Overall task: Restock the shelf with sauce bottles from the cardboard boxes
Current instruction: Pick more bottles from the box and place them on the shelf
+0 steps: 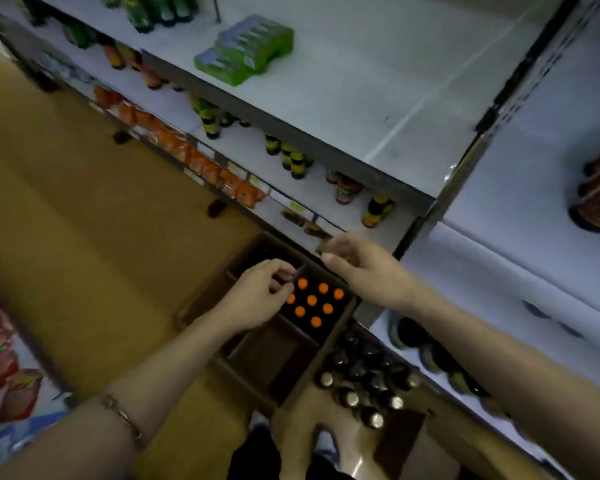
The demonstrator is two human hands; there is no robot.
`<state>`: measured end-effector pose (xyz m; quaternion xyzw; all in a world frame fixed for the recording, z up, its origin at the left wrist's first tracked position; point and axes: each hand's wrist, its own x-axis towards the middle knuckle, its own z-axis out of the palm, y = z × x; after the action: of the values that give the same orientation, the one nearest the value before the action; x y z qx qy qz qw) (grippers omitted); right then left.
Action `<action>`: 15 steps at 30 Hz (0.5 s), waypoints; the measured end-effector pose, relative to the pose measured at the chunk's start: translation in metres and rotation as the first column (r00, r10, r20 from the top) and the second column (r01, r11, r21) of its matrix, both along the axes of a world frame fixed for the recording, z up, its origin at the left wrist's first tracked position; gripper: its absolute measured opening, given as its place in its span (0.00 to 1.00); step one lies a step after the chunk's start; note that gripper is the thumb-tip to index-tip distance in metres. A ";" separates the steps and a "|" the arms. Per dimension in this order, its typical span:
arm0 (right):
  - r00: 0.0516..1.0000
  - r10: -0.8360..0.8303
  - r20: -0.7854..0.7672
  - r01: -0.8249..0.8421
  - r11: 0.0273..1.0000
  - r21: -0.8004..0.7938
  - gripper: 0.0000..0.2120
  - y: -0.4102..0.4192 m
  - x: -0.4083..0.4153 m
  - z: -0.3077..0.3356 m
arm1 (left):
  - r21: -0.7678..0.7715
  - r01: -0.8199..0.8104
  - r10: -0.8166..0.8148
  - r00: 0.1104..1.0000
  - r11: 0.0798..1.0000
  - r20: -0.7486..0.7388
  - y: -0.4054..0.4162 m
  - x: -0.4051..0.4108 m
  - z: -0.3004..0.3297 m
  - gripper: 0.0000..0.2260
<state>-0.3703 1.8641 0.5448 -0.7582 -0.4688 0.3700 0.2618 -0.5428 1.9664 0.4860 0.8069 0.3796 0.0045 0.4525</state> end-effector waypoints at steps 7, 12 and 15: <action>0.986 -0.162 -0.049 0.157 0.983 -0.092 0.17 0.018 0.009 -0.126 | -0.017 0.068 -0.069 0.993 0.998 -0.094 0.039 0.031 -0.114 0.15; 0.975 -0.197 -0.101 0.175 0.964 -0.198 0.25 0.032 0.022 -0.248 | -0.037 0.233 -0.233 0.927 0.972 -0.293 0.067 0.044 -0.229 0.22; 0.962 -0.233 -0.141 0.194 0.949 -0.250 0.29 0.035 0.027 -0.316 | -0.074 0.289 -0.294 0.869 0.954 -0.398 0.074 0.055 -0.297 0.25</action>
<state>-0.3433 1.8996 0.2287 -0.7960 -0.3131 0.4547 0.2482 -0.4875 2.0405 0.1887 0.8356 0.3388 -0.2329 0.3644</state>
